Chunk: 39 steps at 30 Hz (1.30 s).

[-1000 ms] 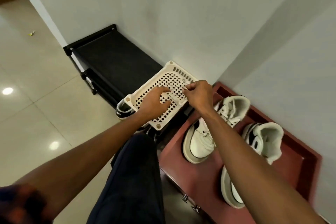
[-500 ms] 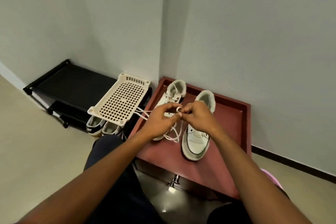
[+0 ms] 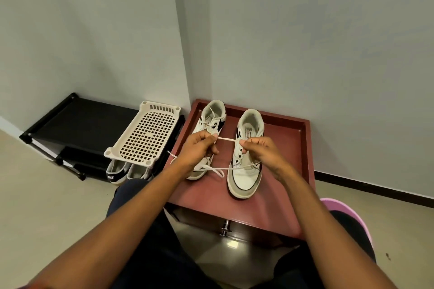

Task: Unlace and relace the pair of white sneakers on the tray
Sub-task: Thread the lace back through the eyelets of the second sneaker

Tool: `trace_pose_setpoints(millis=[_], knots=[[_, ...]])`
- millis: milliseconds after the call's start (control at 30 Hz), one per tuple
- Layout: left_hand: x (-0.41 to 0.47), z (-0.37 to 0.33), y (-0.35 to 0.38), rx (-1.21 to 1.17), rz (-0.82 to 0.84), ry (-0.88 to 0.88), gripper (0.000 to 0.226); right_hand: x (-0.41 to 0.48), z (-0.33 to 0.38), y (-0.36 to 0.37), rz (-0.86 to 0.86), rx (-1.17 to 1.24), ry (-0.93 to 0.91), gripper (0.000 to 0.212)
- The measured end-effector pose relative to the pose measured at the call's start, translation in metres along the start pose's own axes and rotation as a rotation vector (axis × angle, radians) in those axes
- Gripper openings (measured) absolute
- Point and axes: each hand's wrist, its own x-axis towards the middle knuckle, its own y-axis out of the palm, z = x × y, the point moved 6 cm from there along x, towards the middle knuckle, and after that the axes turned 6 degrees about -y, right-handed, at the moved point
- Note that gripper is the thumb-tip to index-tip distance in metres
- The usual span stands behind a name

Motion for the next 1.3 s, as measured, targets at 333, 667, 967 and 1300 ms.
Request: trace_pose_setpoints(millis=[333, 667, 967, 1300], knots=[[0.027, 0.007, -0.064, 0.156, -0.228, 0.004, 0.031, -0.016, -0.029, -0.056, -0.307, -0.001, 0.113, 0.037], [0.006, -0.006, -0.008, 0.783, -0.231, 0.324, 0.051, -0.009, -0.016, -0.036, -0.130, -0.019, 0.029, 0.034], [0.003, 0.021, 0.060, 0.578, 0.309, 0.225, 0.038, 0.000, 0.002, -0.005, 0.130, -0.155, -0.036, 0.032], [0.012, 0.038, 0.026, 0.558, 0.199, 0.119, 0.033, -0.024, -0.075, -0.126, -0.027, -0.727, 0.145, 0.041]])
